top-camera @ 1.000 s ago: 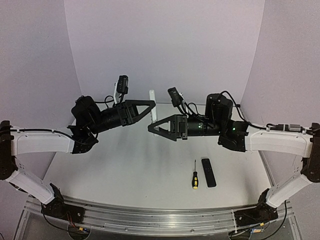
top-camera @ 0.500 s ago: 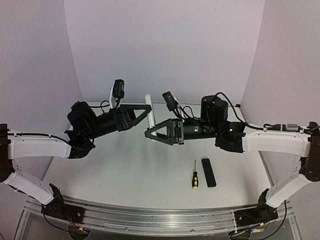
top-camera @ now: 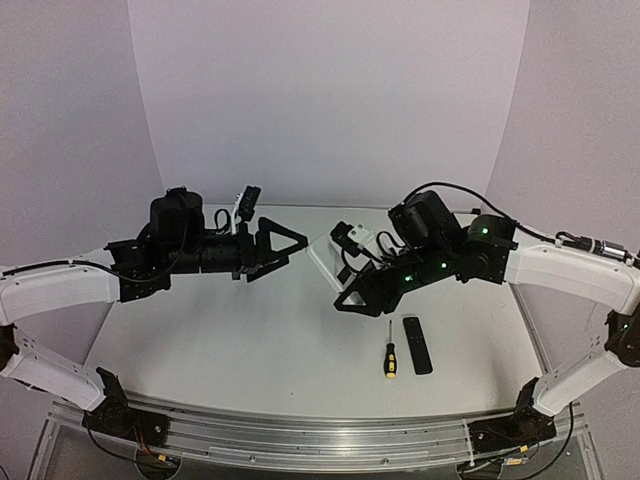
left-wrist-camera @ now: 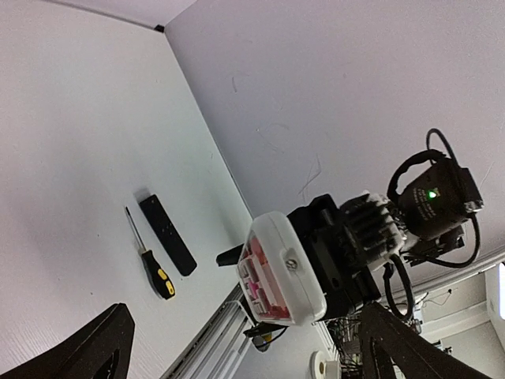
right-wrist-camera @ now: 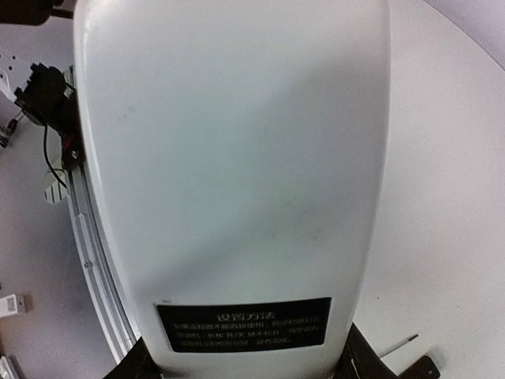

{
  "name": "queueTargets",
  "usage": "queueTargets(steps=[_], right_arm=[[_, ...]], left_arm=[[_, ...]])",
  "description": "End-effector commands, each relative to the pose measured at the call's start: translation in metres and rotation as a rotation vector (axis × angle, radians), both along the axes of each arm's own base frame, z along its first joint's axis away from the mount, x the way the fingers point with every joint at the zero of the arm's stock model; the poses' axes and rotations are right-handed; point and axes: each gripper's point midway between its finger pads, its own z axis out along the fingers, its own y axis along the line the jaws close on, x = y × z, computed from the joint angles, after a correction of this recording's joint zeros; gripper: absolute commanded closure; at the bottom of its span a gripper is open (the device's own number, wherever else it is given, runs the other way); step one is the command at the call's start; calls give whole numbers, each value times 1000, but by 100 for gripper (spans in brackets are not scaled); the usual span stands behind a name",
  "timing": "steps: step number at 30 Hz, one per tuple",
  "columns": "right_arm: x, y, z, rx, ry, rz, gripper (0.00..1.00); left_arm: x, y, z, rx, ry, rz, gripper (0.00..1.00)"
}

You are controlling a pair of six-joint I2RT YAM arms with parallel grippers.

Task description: Unload the batteries from the remote control

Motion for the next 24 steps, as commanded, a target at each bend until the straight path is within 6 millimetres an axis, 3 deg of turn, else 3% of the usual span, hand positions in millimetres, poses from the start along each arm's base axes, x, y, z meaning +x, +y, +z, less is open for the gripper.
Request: queueTargets(steps=[1,6,9,14,20,23,24], right_arm=[[6,-13,8,-155,-161,46,85],[8,-7,2,-213,-214,74,84],[11,-4,0,-233,-234,76,84],[11,0,-3,-264,-277,100,85],[6,2,-3,-263,-303,155,83],[13,-1,-1,-274,-336,115,74],[14,-2,1,-269,-334,99,68]], left_arm=[[-13,-15,-7,17,118,-119,1],[-14,-29,-15,13,148,-182,4],[-14,-37,-23,15,171,-214,11],[-15,-49,-43,43,229,-272,38],[-22,-54,-52,1,264,-337,78],[-27,-52,-52,-9,261,-353,97],[-26,-51,-52,-10,251,-347,99]])
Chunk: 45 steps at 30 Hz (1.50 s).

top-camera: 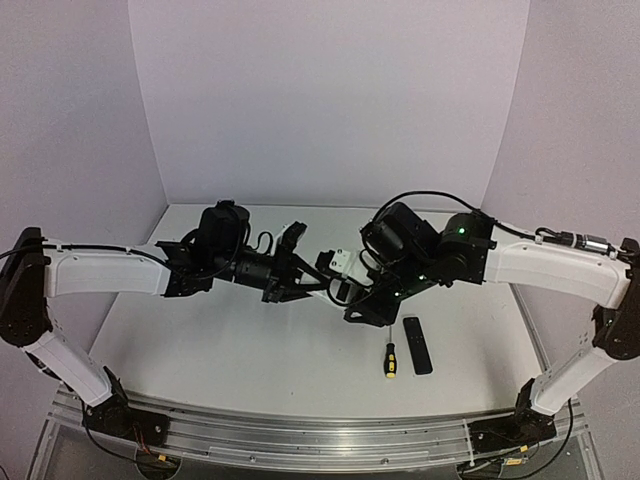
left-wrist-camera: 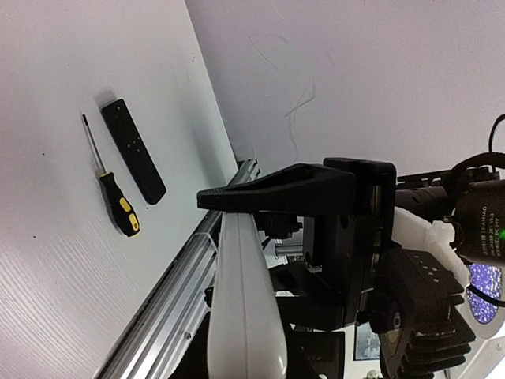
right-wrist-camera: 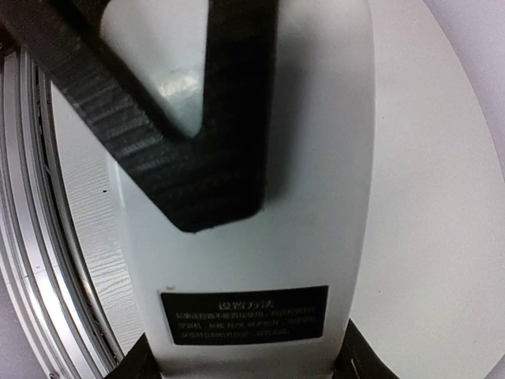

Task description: Unload the batteries from the remote control

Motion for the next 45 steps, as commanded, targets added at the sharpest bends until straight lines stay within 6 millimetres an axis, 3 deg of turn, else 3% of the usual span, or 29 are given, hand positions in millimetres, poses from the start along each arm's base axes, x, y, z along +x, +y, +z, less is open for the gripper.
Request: queueTargets(steps=[1,4,5,7,11,16,23,32,45], right_arm=[[5,15,38,128,-69,-5,56],[-1,13,47,227,-19,-78,22],[-3,12,50,272,8,-117,17],[-4,9,59,400,79,-243,16],[-5,3,68,636,219,-440,15],[-9,9,72,809,389,-537,16],[-5,28,88,943,485,-546,26],[-7,55,96,964,577,-497,38],[-4,57,103,1002,575,-482,57]], left_arm=[[-5,3,11,-62,-48,-30,100],[0,13,14,-82,-111,24,100],[2,18,16,-96,-141,49,100],[9,29,21,-119,-210,133,100],[5,55,41,-249,-325,234,100],[-3,74,52,-306,-378,286,100],[-9,80,58,-344,-394,281,100],[-15,78,61,-378,-391,247,100],[-26,81,63,-402,-408,206,100]])
